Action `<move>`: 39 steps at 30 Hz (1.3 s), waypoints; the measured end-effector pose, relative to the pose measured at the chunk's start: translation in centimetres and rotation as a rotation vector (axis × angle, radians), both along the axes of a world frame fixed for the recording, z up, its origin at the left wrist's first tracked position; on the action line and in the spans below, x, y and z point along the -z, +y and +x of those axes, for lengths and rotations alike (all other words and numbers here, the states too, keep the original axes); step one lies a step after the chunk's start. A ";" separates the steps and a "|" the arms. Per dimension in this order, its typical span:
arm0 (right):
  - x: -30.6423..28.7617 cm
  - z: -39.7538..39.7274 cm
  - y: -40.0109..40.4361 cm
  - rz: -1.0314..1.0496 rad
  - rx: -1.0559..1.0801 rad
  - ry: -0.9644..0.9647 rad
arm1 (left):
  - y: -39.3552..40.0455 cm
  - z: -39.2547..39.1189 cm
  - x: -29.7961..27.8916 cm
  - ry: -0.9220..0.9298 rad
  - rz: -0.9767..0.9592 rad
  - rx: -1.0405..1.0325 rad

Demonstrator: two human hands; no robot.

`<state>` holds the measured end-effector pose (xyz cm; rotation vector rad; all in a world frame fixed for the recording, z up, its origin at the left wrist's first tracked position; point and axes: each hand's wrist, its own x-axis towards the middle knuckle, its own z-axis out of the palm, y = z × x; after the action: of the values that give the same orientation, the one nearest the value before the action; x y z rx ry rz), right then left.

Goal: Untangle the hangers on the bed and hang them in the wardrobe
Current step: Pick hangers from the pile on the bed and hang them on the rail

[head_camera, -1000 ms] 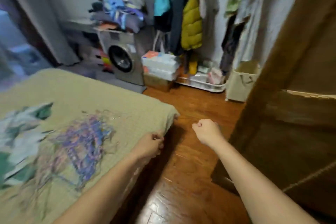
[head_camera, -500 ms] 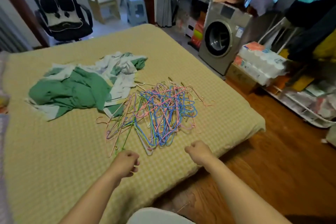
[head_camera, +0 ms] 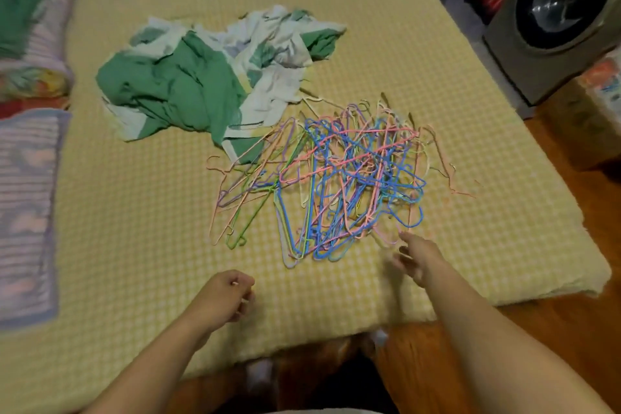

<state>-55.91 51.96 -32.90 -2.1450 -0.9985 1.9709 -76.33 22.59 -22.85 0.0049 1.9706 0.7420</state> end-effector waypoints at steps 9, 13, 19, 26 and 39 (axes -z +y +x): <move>0.1 -5.4 6.0 -0.075 0.156 0.303 | 5.3 5.1 1.6 -0.036 -0.061 -0.209; -6.1 -4.8 6.7 0.092 0.119 0.401 | 7.9 7.1 1.0 -0.067 -0.028 -0.154; -11.0 -2.5 7.9 0.253 -0.010 0.267 | 10.2 6.8 0.3 0.330 -0.008 -0.085; -10.2 0.1 5.5 0.199 0.108 0.144 | 11.0 6.7 -0.7 0.270 0.107 0.030; -8.4 2.2 4.4 0.200 0.321 0.130 | 12.1 7.3 0.5 0.255 0.031 0.642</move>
<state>-53.66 56.37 -24.54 -1.9048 -0.7407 1.7527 -69.05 34.65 -23.32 0.7469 2.0218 0.3555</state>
